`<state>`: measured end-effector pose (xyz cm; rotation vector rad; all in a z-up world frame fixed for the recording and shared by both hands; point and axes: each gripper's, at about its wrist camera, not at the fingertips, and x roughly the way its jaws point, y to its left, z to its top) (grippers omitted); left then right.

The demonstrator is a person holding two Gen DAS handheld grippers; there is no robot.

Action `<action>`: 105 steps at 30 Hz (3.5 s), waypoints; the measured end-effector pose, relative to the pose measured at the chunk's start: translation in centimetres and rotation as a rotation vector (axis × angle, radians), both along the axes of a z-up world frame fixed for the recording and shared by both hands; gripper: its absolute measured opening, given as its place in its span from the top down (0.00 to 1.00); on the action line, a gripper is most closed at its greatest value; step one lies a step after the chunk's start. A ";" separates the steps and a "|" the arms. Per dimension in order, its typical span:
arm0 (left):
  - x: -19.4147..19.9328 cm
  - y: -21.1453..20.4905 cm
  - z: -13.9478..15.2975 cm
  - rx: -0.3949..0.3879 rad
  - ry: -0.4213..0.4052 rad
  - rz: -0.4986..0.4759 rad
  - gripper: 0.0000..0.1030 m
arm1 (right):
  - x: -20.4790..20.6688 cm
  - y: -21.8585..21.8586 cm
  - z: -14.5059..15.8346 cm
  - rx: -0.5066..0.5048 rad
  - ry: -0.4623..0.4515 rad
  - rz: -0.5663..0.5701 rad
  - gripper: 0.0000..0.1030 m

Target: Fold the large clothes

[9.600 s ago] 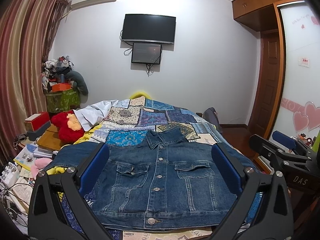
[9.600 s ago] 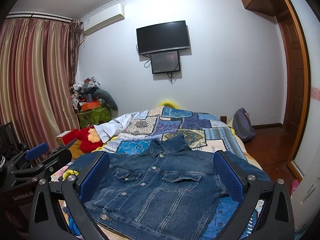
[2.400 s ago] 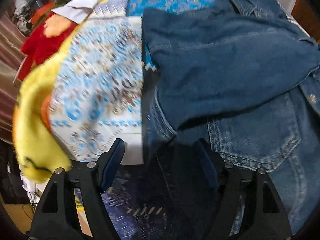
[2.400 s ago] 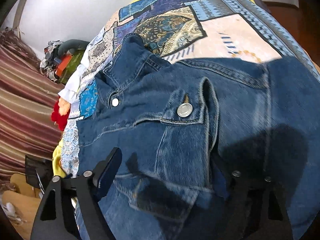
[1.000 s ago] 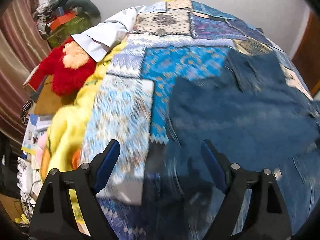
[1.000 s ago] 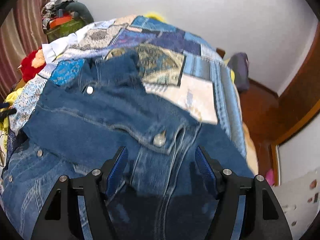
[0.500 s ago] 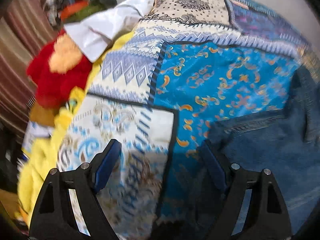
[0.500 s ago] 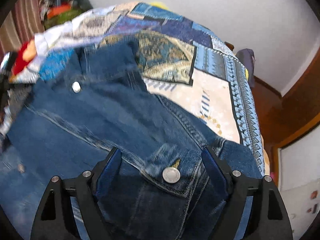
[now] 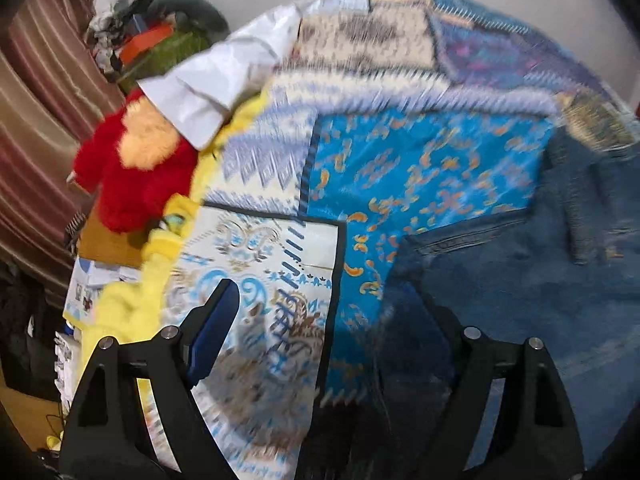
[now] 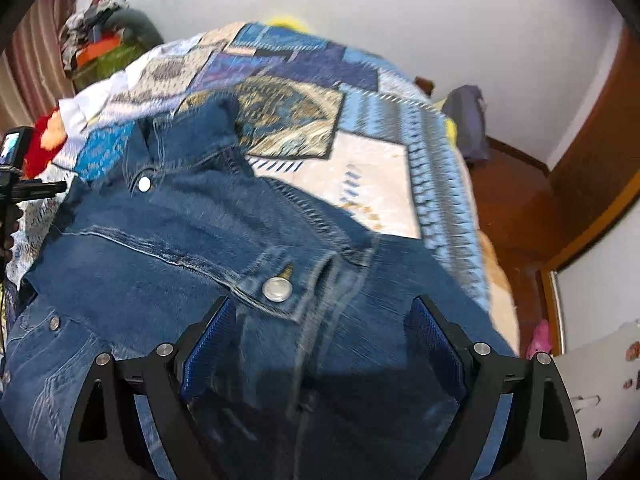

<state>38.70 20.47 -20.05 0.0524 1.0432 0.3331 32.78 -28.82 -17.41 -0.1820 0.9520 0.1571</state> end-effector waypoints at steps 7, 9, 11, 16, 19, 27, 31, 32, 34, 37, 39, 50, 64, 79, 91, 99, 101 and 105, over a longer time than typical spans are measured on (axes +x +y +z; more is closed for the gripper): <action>-3.8 -5.5 7.3 -0.021 -0.108 -0.151 0.19 | -4.2 -4.9 3.8 0.063 -0.081 -0.085 0.14; -4.6 -7.8 9.1 -0.046 -0.134 -0.205 0.18 | -5.3 -6.8 4.6 0.090 -0.095 -0.122 0.14; -5.1 -9.9 10.0 -0.065 -0.144 -0.249 0.18 | -6.3 -9.0 5.3 0.121 -0.112 -0.173 0.14; -5.9 -15.8 10.1 -0.116 -0.138 -0.371 0.16 | -9.6 -16.1 6.5 0.262 -0.121 -0.340 0.10; -5.9 -19.3 8.7 -0.130 -0.123 -0.443 0.16 | -11.1 -19.3 5.6 0.334 -0.082 -0.420 0.07; -4.6 -25.6 1.8 -0.223 0.059 -0.513 0.15 | -13.5 -24.7 -3.1 0.505 0.153 -0.595 0.07; -4.1 -27.0 -1.0 -0.299 0.148 -0.512 0.15 | -14.1 -25.6 -7.5 0.648 0.233 -0.669 0.07; -4.1 -27.4 -1.6 -0.293 0.158 -0.505 0.15 | -14.0 -25.7 -8.3 0.678 0.240 -0.683 0.07; -4.2 -27.6 -1.9 -0.290 0.144 -0.499 0.15 | -13.3 -25.7 -8.9 0.678 0.228 -0.691 0.08; -4.4 -27.4 -1.9 -0.309 0.127 -0.489 0.15 | -11.4 -25.4 -9.6 0.671 0.225 -0.668 0.20; -4.6 -27.1 -1.9 -0.325 0.124 -0.477 0.15 | -10.0 -25.2 -10.4 0.648 0.240 -0.682 0.30; -6.6 -23.5 1.4 -0.334 0.033 -0.436 0.16 | -6.0 -22.5 -1.7 0.469 -0.004 -0.579 0.81; -10.2 -14.6 5.6 -0.367 -0.116 -0.297 0.15 | -0.4 -0.9 14.3 0.543 -0.230 -0.015 0.87; -13.9 -9.1 2.5 -0.339 -0.005 -0.207 0.16 | -1.7 8.7 -2.2 0.423 0.270 0.116 0.86; -8.2 -20.1 7.4 -0.326 -0.023 -0.485 0.15 | -6.0 1.1 2.5 0.316 0.085 0.099 0.86; -0.8 -29.8 4.7 -0.280 0.141 -0.690 0.15 | -3.2 -4.0 1.5 0.273 0.055 -0.032 0.86; 0.9 -30.9 2.1 -0.272 0.235 -0.704 0.15 | -2.6 -4.4 0.1 0.285 0.081 -0.054 0.86; 2.0 -31.7 -1.1 -0.198 0.264 -0.672 0.30 | -1.8 -4.0 -3.0 0.284 0.161 -0.061 0.86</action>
